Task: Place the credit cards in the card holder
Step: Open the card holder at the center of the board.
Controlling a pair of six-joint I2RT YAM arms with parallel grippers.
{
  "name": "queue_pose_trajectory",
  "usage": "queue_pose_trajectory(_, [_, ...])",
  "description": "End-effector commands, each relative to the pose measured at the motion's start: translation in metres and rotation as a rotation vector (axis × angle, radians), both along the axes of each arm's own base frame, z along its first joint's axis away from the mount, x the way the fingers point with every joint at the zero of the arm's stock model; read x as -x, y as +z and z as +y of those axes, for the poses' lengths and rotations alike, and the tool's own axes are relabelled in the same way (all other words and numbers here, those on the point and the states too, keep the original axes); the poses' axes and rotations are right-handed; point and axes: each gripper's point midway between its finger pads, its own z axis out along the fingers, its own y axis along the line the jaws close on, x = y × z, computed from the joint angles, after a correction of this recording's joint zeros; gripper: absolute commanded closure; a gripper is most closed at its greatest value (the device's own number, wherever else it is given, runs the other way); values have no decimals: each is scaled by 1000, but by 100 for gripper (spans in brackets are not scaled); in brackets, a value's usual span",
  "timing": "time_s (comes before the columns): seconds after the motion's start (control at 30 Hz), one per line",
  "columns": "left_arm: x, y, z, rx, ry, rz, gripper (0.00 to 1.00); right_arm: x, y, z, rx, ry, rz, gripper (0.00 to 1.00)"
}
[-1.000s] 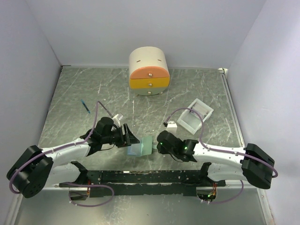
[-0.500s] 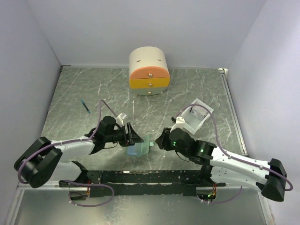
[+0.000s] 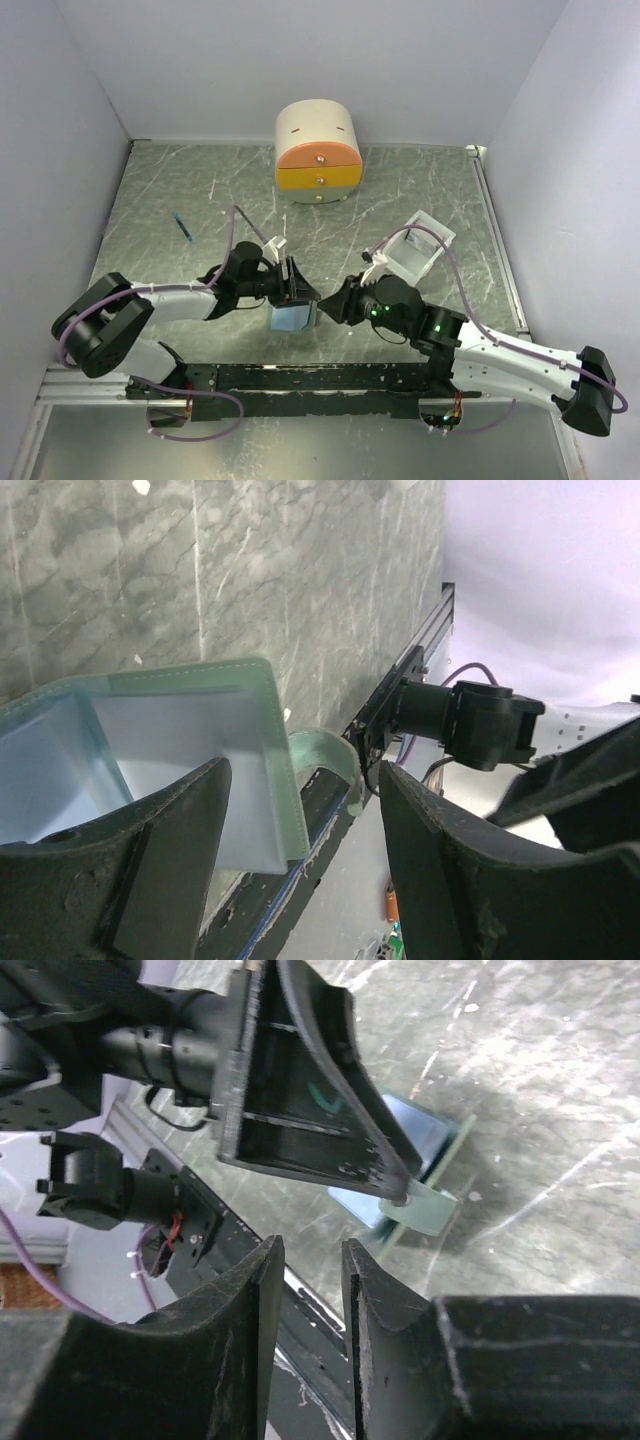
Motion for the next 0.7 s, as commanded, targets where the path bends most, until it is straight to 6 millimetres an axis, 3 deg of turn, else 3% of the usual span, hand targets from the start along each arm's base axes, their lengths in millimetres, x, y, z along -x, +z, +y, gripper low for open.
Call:
queue_pose_trajectory(0.0, [-1,-2,-8,4,-19,-23,28,6,11,14,-61,67,-18,70])
queue_pose_trajectory(0.17, [-5,-13,-10,-33,-13,-23,28,8,2,25,-60,91,5,72])
queue_pose_trajectory(0.37, [-9,-9,-14,-22,-10,-24,28,12,-12,36,-27,110,20,72])
queue_pose_trajectory(0.67, [-14,-14,-14,-49,5,-25,28,10,-56,37,201,20,-23,72])
